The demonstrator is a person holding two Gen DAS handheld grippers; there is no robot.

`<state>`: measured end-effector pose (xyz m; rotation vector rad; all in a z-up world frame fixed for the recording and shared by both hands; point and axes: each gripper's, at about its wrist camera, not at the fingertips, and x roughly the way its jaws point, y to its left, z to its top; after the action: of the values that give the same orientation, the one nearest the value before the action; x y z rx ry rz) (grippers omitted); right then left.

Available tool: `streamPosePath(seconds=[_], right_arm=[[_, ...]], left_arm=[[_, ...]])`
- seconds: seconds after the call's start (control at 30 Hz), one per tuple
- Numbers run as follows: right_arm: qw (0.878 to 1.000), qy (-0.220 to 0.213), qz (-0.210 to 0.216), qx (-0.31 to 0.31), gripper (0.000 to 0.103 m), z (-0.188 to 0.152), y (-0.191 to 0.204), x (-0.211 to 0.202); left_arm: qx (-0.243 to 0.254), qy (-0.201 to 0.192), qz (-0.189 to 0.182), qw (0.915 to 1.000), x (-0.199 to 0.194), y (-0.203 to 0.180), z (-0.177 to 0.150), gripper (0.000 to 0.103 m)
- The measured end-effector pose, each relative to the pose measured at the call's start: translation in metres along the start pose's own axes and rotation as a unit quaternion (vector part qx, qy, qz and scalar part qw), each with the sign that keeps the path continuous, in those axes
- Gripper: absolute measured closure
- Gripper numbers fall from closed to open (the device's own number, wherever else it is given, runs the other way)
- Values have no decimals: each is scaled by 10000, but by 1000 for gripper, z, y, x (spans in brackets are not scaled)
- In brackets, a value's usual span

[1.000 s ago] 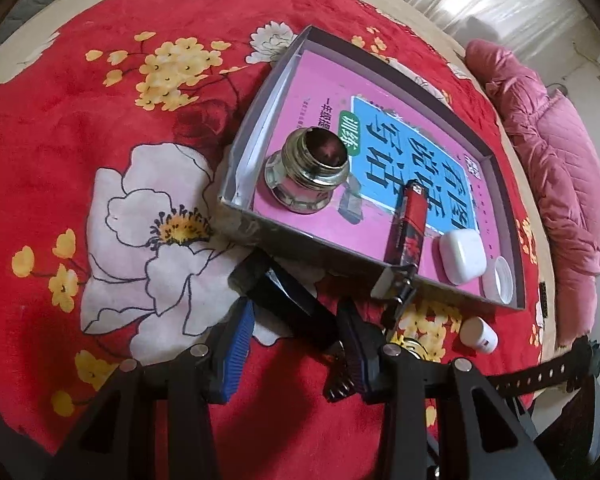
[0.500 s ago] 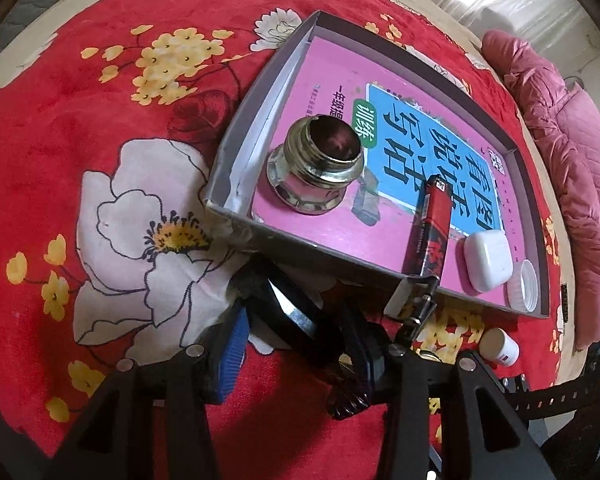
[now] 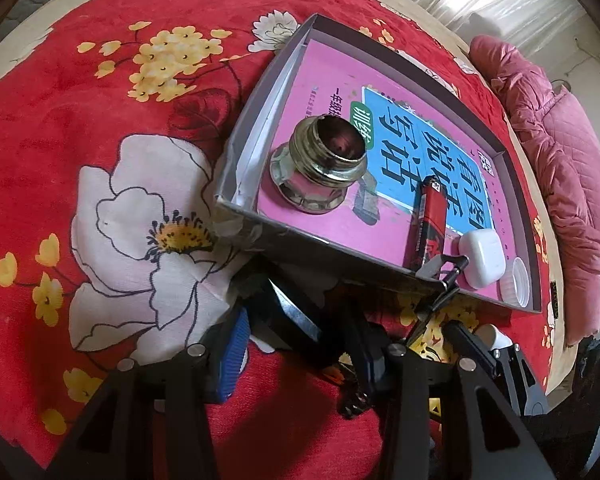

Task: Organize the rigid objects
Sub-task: 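Lift the watch with the right tool and carry it toward the grey box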

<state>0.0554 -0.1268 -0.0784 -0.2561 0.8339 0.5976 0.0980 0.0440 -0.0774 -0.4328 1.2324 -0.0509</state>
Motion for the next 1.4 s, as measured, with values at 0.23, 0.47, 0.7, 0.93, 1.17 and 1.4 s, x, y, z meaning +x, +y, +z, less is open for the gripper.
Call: streamPosePath(seconds=[0.23, 0.47, 0.7, 0.93, 1.17, 1.4], right_arm=[[9999, -14, 145, -81, 55, -2, 10, -1], [9998, -1, 130, 129, 59, 0, 10, -6], [9983, -206, 101, 538, 59, -1, -4, -28], [9950, -297, 88, 944, 59, 0, -19, -38], [9949, -378, 60, 939, 59, 1, -10, -44], [9948, -387, 30, 941, 59, 0, -4, -49]], left_arm=[[-8, -22, 117, 9999, 2, -5, 1, 57], [128, -118, 506, 9986, 8, -17, 1, 57], [258, -182, 544, 9980, 6, -18, 0, 59], [163, -295, 204, 9992, -7, -4, -8, 68], [189, -761, -204, 9967, -32, 4, -15, 78], [472, -857, -201, 9950, -41, -6, -20, 80]])
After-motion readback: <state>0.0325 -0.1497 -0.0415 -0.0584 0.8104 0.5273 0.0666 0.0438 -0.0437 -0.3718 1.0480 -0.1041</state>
